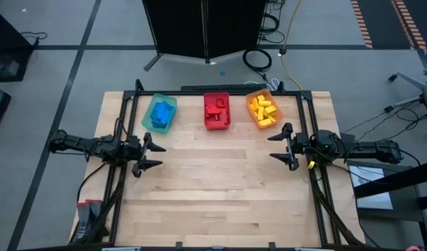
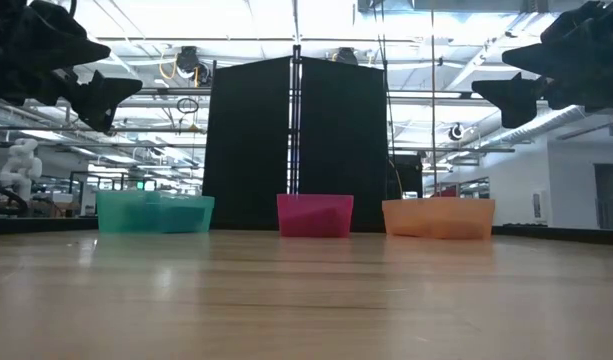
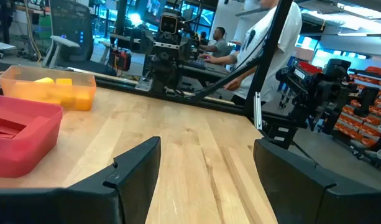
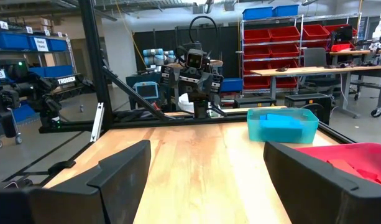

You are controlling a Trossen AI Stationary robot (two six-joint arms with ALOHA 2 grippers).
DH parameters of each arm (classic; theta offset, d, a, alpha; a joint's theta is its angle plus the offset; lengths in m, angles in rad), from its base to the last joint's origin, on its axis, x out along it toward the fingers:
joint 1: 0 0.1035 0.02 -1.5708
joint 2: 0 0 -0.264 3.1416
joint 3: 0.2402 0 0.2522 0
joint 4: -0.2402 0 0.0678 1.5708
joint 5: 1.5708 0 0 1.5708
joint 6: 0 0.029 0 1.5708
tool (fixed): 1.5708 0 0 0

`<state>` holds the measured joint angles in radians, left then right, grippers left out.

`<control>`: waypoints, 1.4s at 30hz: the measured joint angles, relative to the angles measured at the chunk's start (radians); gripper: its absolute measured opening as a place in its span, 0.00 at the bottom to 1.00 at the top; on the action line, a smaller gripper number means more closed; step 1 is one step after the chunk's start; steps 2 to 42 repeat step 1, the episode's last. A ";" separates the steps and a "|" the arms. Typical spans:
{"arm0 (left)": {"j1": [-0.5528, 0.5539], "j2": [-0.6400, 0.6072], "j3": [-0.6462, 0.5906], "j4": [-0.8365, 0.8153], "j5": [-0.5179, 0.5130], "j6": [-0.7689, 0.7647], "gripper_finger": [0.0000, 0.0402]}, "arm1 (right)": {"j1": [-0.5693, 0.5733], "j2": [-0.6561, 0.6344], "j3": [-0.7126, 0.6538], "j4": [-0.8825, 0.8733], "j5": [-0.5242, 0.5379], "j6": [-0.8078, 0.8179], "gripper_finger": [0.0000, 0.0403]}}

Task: Sort blocks
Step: Return to Home Position

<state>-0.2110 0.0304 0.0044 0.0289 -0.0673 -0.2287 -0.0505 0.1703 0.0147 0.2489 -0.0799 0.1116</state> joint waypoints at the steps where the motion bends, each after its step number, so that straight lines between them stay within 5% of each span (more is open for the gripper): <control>1: 0.000 0.000 0.000 0.000 0.000 0.000 0.65 | 0.000 0.000 0.000 0.000 0.000 0.000 0.77; 42: 0.000 0.000 0.000 0.000 0.000 0.000 0.65 | 0.000 0.000 0.000 0.000 0.000 0.000 0.77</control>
